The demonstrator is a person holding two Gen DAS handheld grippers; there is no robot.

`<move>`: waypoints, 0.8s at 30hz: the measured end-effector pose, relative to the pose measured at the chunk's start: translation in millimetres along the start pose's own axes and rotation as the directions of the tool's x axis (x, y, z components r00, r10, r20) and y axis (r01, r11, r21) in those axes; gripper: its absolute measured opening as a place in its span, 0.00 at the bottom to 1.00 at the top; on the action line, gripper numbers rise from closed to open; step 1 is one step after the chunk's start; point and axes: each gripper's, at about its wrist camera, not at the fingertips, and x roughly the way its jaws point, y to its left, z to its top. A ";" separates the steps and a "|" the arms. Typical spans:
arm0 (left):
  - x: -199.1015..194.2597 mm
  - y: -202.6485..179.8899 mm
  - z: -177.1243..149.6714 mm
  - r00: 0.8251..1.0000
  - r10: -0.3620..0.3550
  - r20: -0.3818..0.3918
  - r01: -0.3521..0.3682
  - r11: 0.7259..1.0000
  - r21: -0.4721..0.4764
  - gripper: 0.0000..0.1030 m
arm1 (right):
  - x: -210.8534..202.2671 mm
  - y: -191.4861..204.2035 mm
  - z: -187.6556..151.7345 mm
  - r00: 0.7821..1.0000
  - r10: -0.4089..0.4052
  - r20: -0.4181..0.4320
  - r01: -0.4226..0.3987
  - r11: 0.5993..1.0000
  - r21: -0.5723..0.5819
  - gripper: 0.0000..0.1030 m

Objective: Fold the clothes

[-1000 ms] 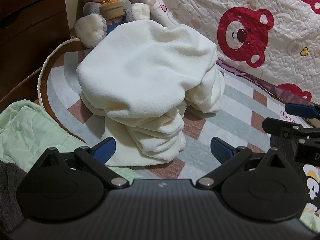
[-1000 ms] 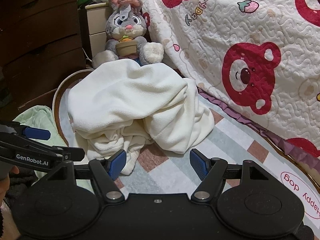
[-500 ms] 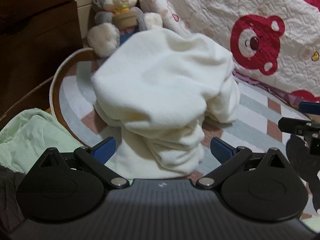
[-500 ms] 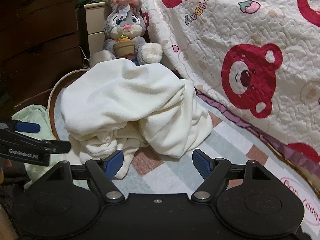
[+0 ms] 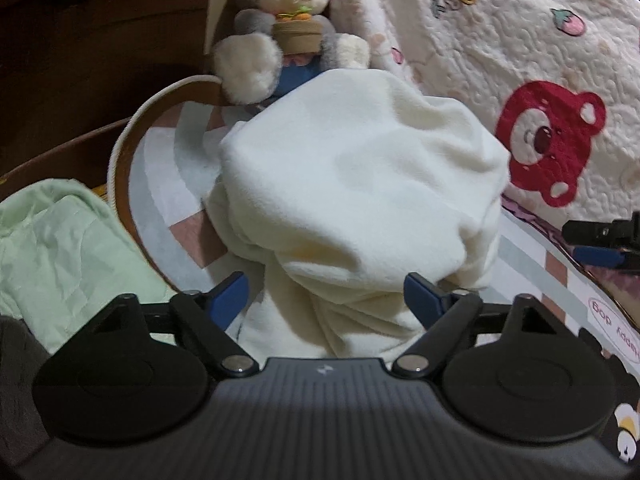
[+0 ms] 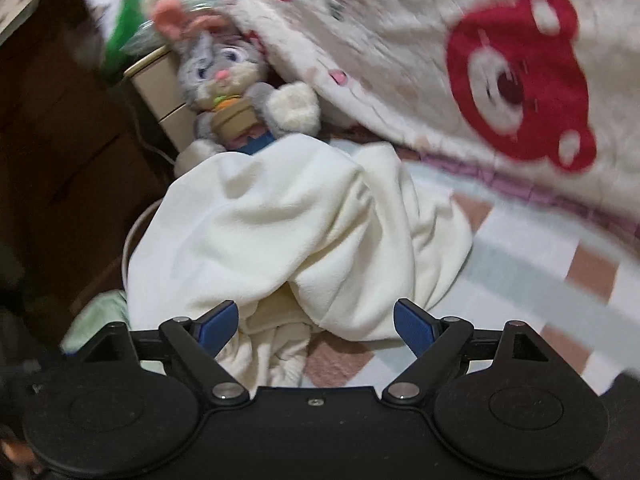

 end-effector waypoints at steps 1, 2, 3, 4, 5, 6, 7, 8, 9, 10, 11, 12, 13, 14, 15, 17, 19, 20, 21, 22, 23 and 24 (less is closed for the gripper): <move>1.2 1.9 0.2 1.000 0.002 0.001 -0.002 1.000 -0.007 0.73 | 5.3 -6.1 2.4 1.000 0.022 -0.010 -0.021 0.999 0.040 0.86; 2.3 3.9 0.8 1.000 0.004 0.003 -0.004 1.000 -0.016 0.70 | 10.7 -11.7 4.6 0.999 0.044 -0.019 -0.042 0.996 0.079 0.86; 3.4 5.9 1.4 1.000 0.005 0.004 -0.005 1.000 -0.024 0.70 | 17.6 -16.0 7.6 0.998 0.062 -0.026 -0.059 0.992 0.110 0.86; 6.6 8.5 6.0 1.000 0.004 0.001 -0.004 0.999 -0.039 0.70 | 24.9 -19.9 10.9 0.996 0.078 -0.032 -0.073 0.987 0.140 0.86; 10.5 11.4 12.5 1.000 0.001 -0.004 -0.001 0.998 -0.056 0.70 | 32.7 -23.4 14.8 0.995 0.094 -0.043 -0.085 0.982 0.170 0.86; 14.5 14.3 18.9 1.000 -0.002 -0.008 0.001 0.997 -0.073 0.70 | 40.6 -26.9 18.8 0.993 0.109 -0.054 -0.096 0.975 0.200 0.86; 18.8 16.4 26.3 1.000 0.003 -0.013 -0.004 0.996 -0.084 0.70 | 48.5 -30.1 23.3 0.991 0.118 -0.064 -0.100 0.968 0.229 0.86; 22.7 16.4 35.4 1.000 0.027 -0.009 -0.028 0.996 -0.082 0.70 | 56.5 -33.2 27.8 0.990 0.124 -0.073 -0.101 0.961 0.258 0.86; 26.4 15.5 45.0 0.998 0.059 -0.002 -0.059 0.995 -0.074 0.70 | 64.5 -36.3 32.4 0.988 0.130 -0.083 -0.102 0.953 0.287 0.86; 29.1 14.7 52.1 0.996 0.086 0.013 -0.085 0.994 -0.064 0.70 | 71.1 -38.8 37.2 0.988 0.128 -0.085 -0.097 0.949 0.300 0.86; 31.3 13.9 58.1 0.993 0.109 0.032 -0.108 0.993 -0.052 0.70 | 77.3 -41.1 42.1 0.989 0.123 -0.086 -0.091 0.947 0.308 0.86; 33.4 13.1 64.1 0.990 0.133 0.052 -0.131 0.991 -0.040 0.70 | 83.5 -43.4 46.9 0.989 0.117 -0.087 -0.084 0.945 0.316 0.86; 36.0 14.8 67.9 0.988 0.142 0.066 -0.140 0.989 -0.041 0.70 | 87.9 -44.0 51.0 0.991 0.101 -0.089 -0.069 0.950 0.305 0.86; 39.4 20.4 67.6 0.988 0.135 0.076 -0.131 0.990 -0.059 0.70 | 91.7 -44.1 54.7 0.993 0.081 -0.090 -0.052 0.956 0.288 0.86; 43.1 27.2 66.0 0.989 0.124 0.085 -0.117 0.990 -0.083 0.70 | 94.6 -44.6 57.7 0.994 0.065 -0.091 -0.038 0.961 0.272 0.86; 51.9 42.7 59.6 0.991 0.096 0.097 -0.082 0.987 -0.136 0.70 | 96.2 -48.9 61.6 0.994 0.063 -0.086 -0.037 0.963 0.267 0.86; 60.6 57.0 49.6 0.994 0.063 0.087 -0.047 0.982 -0.184 0.70 | 96.4 -55.9 63.8 0.993 0.089 -0.076 -0.063 0.956 0.288 0.86; 64.7 63.8 44.8 0.996 0.047 0.081 -0.030 0.978 -0.206 0.70 | 96.9 -60.1 64.9 0.992 0.102 -0.071 -0.076 0.951 0.298 0.86; 68.8 70.6 40.0 0.997 0.031 0.076 -0.013 0.974 -0.228 0.70 | 99.1 -61.7 66.0 0.992 0.108 -0.066 -0.083 0.949 0.304 0.86; 72.9 77.4 35.3 0.997 0.014 0.071 0.004 0.968 -0.249 0.71 | 101.9 -62.6 67.1 0.992 0.112 -0.061 -0.088 0.947 0.308 0.86; 77.0 84.1 30.5 0.998 -0.003 0.066 0.020 0.962 -0.271 0.72 | 104.7 -63.4 68.2 0.992 0.116 -0.057 -0.093 0.946 0.312 0.86; 80.5 88.0 27.9 0.998 -0.017 0.062 0.034 0.957 -0.288 0.74 | 107.5 -64.3 69.3 0.991 0.120 -0.052 -0.098 0.944 0.315 0.86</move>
